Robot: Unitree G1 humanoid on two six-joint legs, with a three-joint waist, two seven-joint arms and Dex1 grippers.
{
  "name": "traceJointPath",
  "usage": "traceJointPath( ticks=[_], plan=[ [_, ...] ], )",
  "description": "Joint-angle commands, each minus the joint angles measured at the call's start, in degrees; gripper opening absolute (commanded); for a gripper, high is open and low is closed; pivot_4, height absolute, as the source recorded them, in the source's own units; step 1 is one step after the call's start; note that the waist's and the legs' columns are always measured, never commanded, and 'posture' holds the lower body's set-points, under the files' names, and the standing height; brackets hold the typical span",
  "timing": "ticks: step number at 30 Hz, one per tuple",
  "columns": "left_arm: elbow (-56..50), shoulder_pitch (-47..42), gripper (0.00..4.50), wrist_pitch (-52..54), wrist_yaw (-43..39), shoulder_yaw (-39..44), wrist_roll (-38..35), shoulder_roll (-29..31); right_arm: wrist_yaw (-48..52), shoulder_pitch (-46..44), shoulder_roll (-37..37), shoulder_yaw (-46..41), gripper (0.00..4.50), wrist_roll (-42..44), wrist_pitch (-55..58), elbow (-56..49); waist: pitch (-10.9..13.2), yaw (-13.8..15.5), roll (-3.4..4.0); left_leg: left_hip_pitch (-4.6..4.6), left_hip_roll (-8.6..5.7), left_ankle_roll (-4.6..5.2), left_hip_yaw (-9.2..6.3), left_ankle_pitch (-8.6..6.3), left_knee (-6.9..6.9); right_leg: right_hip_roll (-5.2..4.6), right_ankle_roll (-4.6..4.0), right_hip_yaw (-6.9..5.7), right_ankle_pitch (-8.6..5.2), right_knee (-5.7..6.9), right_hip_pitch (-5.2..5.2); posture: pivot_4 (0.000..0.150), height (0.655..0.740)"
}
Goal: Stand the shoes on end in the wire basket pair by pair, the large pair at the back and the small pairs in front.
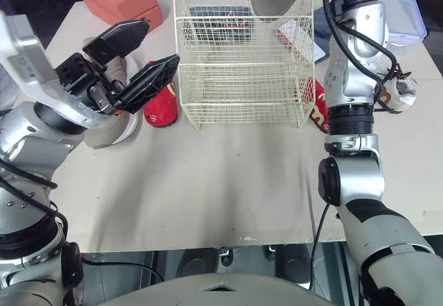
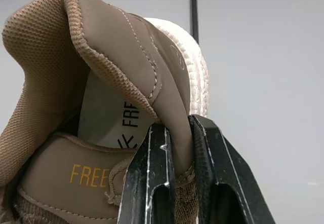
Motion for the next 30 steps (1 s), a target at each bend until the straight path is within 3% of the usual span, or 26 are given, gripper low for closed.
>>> traceJointPath(
  ticks=[1, 9, 30],
  plan=[
    [-3.1, 1.4, 4.48, 1.0, 3.0, 2.9, -3.5, 2.0, 2.0, -2.6, -0.7, 0.4, 0.00, -1.9, -6.1, 1.1, 0.0, 0.0, 0.00, 0.00, 0.00, 0.00, 0.00, 0.00, 0.00, 0.00, 0.00, 0.00, 0.00, 0.00, 0.00, 0.150, 0.6860],
    [-3.5, 4.9, 4.48, 2.6, 7.2, 5.3, -4.4, 5.9, 2.1, -1.8, -2.0, 2.1, 0.00, -7.9, -10.7, 7.8, 0.0, -0.4, 0.02, 0.02, 0.00, -0.01, -0.02, 0.00, 0.01, -0.01, 0.00, -0.01, 0.00, 0.04, 0.00, 0.150, 0.6860],
    [-2.7, 6.9, 4.48, 4.0, 7.4, 4.3, -6.2, 8.2, -7.0, 6.4, -3.3, 3.7, 0.00, -14.6, 7.9, 3.7, 0.0, 0.4, 0.00, 0.00, -0.04, -0.01, -0.06, 0.00, 0.04, -0.09, -0.01, -0.09, -0.01, 0.04, 0.03, 0.150, 0.6860]
  ],
)
